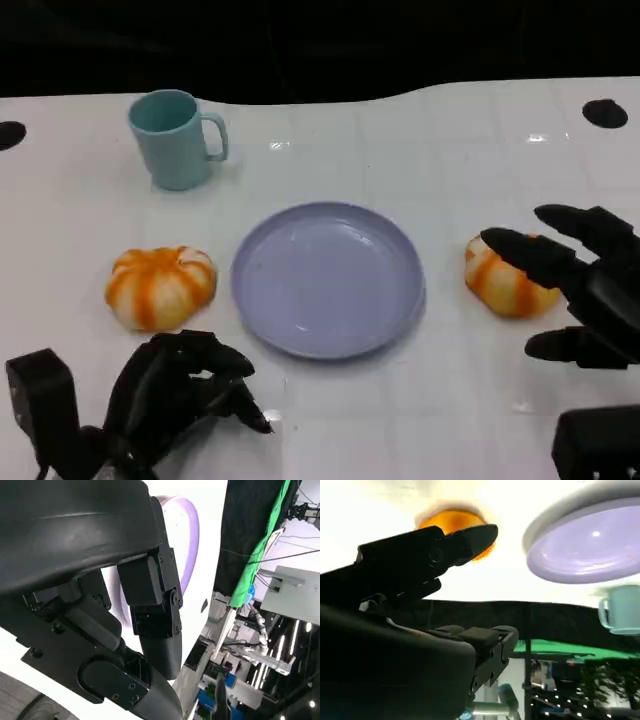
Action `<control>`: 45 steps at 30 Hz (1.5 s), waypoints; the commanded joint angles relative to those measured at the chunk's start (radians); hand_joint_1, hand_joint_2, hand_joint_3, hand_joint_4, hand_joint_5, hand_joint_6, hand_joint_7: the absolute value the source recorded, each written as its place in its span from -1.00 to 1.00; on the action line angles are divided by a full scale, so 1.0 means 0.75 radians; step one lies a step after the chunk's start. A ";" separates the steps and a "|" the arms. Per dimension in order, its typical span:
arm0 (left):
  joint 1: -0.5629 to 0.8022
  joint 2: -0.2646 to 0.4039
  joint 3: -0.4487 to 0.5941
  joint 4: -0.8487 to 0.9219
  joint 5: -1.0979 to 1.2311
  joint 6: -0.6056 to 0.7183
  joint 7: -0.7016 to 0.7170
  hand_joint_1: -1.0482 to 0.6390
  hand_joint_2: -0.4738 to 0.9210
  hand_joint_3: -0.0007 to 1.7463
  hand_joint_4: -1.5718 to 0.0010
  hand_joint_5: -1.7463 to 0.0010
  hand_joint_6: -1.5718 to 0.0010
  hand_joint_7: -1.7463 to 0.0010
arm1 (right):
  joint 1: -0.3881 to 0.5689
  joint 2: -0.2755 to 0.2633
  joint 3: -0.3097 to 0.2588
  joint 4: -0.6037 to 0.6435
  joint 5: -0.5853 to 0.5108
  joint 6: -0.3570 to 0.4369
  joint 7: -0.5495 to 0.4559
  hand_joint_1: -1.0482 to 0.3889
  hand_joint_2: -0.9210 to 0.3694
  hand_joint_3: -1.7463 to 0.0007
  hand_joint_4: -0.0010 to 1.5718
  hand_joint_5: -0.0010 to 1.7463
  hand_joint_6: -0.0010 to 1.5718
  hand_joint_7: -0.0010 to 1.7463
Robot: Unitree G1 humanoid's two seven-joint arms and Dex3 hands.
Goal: Grasp the bread from the table and place it into the plate.
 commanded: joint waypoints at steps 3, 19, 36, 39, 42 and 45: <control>0.002 0.019 0.008 0.002 0.003 -0.007 0.002 -1.00 0.67 -1.00 -1.00 0.31 -1.00 0.74 | -0.138 0.020 0.095 0.187 -0.065 0.049 -0.083 -0.18 -0.79 1.00 -0.98 -0.63 -0.67 -0.99; 0.007 0.016 0.013 -0.009 -0.004 0.003 0.000 -1.00 0.66 -1.00 -1.00 0.32 -1.00 0.74 | -0.480 0.117 0.322 0.732 -0.130 0.151 -0.250 -0.05 -0.74 1.00 -0.90 -0.57 -0.58 -0.98; 0.029 0.012 0.011 -0.036 -0.008 0.004 -0.004 -1.00 0.66 -1.00 -1.00 0.32 -1.00 0.75 | -0.671 0.192 0.456 1.171 -0.080 0.158 -0.311 -0.04 -0.82 0.99 -0.76 -0.79 -0.60 -1.00; 0.030 0.011 0.010 -0.039 -0.007 0.003 -0.004 -1.00 0.66 -1.00 -1.00 0.32 -1.00 0.75 | -0.693 0.210 0.473 1.230 -0.071 0.154 -0.332 -0.04 -0.81 1.00 -0.72 -0.81 -0.57 -0.99; 0.031 0.011 0.008 -0.041 -0.002 -0.003 0.001 -1.00 0.66 -1.00 -1.00 0.32 -1.00 0.75 | -0.721 0.228 0.497 1.290 -0.068 0.160 -0.338 -0.02 -0.84 0.99 -0.62 -0.82 -0.51 -0.97; 0.031 0.010 0.007 -0.040 0.000 -0.012 -0.002 -1.00 0.67 -1.00 -1.00 0.32 -1.00 0.76 | -0.739 0.242 0.501 1.338 -0.051 0.135 -0.358 0.04 -0.87 0.99 -0.31 -0.86 -0.32 -0.96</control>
